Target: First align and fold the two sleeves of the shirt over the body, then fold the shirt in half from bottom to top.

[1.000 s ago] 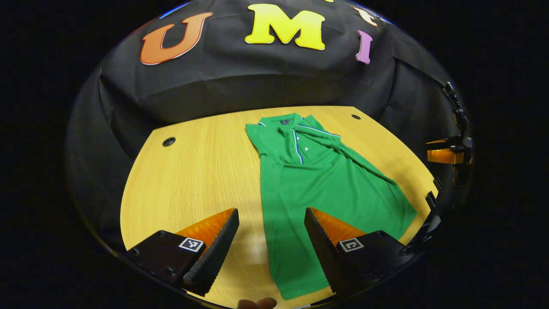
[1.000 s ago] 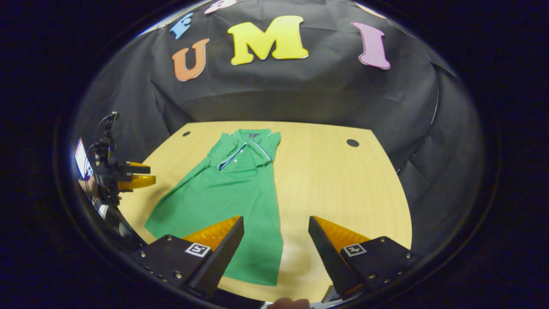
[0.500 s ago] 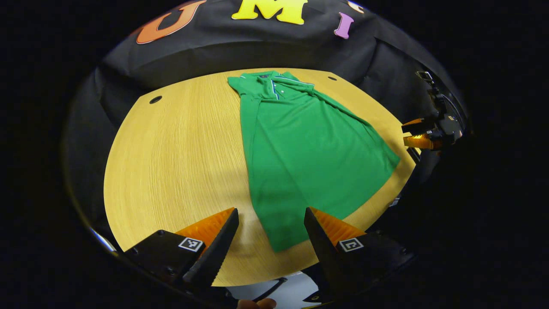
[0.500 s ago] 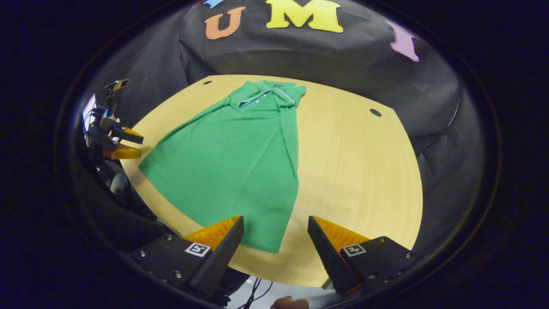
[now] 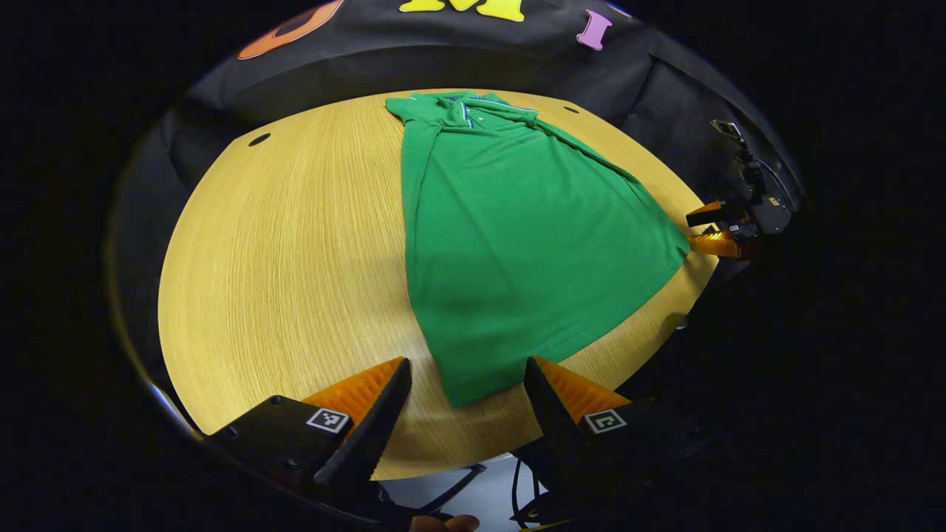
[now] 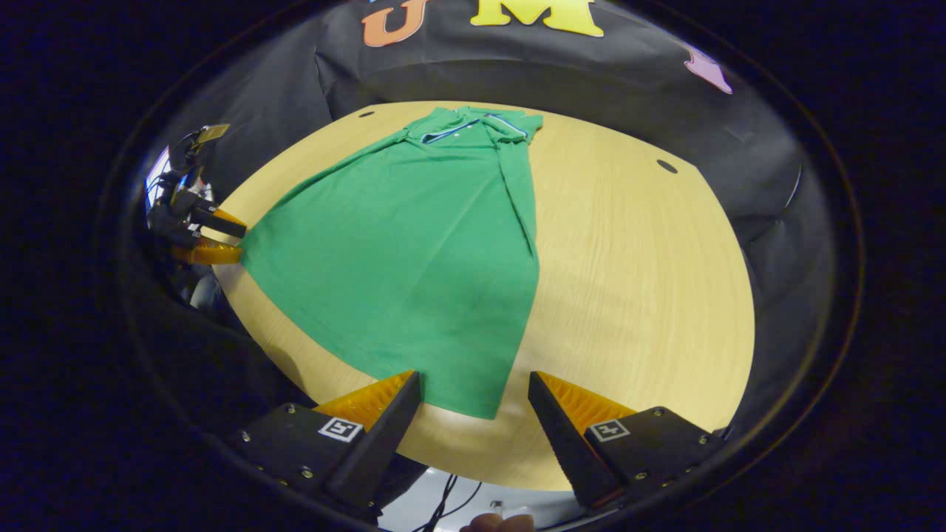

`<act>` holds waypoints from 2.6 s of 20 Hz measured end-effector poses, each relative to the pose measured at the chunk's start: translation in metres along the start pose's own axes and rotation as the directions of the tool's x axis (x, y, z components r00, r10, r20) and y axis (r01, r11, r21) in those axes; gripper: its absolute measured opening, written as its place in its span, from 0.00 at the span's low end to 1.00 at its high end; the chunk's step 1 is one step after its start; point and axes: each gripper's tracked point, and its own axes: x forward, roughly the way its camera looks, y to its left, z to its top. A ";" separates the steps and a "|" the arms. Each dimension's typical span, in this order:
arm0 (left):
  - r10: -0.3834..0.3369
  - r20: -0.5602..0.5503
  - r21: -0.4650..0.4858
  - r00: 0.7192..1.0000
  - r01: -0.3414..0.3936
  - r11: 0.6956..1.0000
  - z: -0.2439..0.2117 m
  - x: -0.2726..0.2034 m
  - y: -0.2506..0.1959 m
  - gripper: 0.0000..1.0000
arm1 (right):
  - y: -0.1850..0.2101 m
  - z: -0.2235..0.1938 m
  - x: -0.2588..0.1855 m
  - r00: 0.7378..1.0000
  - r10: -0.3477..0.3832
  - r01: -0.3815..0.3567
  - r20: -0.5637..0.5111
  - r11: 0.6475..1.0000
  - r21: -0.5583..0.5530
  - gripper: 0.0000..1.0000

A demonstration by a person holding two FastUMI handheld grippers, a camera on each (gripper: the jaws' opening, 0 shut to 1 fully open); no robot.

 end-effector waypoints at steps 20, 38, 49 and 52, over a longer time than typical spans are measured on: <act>0.068 0.094 0.113 0.993 -0.079 0.990 0.028 0.026 -0.038 0.66 | 0.022 0.019 0.027 0.998 0.049 -0.046 0.032 0.994 -0.104 0.70; -0.042 0.194 -0.093 0.980 0.061 0.994 0.097 0.003 -0.037 0.04 | 0.016 0.080 -0.016 0.988 0.119 -0.125 0.095 0.990 0.059 0.01; -0.054 0.336 -0.080 0.940 0.086 0.993 0.166 -0.039 -0.034 0.04 | 0.009 0.167 -0.059 0.958 0.111 -0.128 0.265 0.991 0.048 0.01; -0.039 0.383 -0.069 0.923 0.071 0.995 0.194 -0.052 -0.028 0.04 | 0.004 0.193 -0.070 0.945 0.105 -0.126 0.310 0.991 0.049 0.01</act>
